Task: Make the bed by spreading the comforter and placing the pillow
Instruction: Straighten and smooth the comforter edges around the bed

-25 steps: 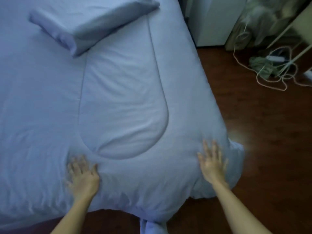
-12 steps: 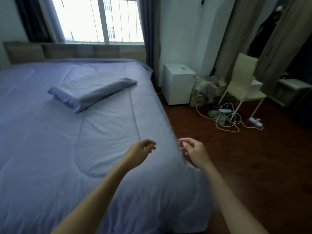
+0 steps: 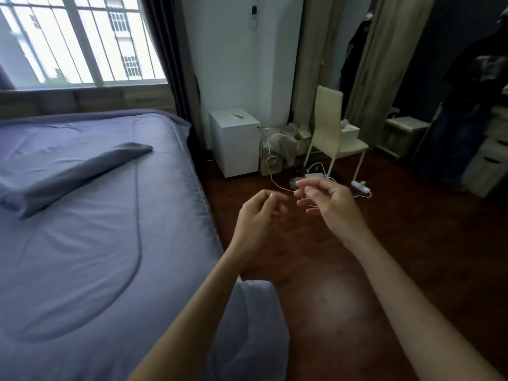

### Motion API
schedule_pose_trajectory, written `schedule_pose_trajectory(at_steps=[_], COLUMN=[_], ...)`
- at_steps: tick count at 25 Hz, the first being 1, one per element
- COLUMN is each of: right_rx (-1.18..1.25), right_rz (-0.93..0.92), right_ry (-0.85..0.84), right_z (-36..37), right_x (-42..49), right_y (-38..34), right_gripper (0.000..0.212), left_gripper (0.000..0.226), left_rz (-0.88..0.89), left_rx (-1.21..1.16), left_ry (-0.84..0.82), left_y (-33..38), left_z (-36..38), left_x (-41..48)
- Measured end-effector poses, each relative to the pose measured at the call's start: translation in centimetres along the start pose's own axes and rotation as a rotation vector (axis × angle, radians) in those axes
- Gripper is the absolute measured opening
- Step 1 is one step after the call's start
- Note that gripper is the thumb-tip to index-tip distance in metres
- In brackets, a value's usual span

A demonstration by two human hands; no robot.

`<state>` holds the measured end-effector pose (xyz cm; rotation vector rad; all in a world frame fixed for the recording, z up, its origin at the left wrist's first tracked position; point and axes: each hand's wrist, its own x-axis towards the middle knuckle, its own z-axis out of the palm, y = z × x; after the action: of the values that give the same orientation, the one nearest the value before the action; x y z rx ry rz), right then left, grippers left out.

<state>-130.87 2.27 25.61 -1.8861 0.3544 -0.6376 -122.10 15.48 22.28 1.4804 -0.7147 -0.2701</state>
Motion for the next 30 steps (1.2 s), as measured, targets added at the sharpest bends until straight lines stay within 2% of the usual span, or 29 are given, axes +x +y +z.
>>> schedule_pose_trajectory(at_steps=[3, 6, 13, 20, 25, 30], right_rx=[0.020, 0.049, 0.020, 0.075, 0.115, 0.182], right_rz=[-0.003, -0.015, -0.054, -0.023, -0.019, -0.077], right_ry=[0.020, 0.012, -0.119, -0.271, -0.397, -0.598], right_z=[-4.5, -6.6, -6.9, -3.4, 0.8, 7.0], right_x=[2.3, 5.7, 18.4, 36.8, 47.2, 57.7], right_y=[1.3, 2.2, 6.9, 12.6, 14.3, 15.6], right_gripper=[0.023, 0.022, 0.020, 0.024, 0.022, 0.026], left_gripper=[0.025, 0.027, 0.028, 0.028, 0.030, 0.031], left_rz=[0.032, 0.052, 0.003, -0.079, -0.124, -0.138], left_rx=[-0.095, -0.139, -0.145, -0.149, -0.051, 0.036], left_ry=[0.078, 0.148, 0.303, 0.579, 0.666, 0.899], left_y=[1.4, 1.3, -4.5, -11.3, -13.6, -15.6], left_z=[5.1, 6.9, 8.0, 5.8, 1.9, -3.3], left_x=[2.9, 5.9, 17.4, 34.0, 41.1, 47.0])
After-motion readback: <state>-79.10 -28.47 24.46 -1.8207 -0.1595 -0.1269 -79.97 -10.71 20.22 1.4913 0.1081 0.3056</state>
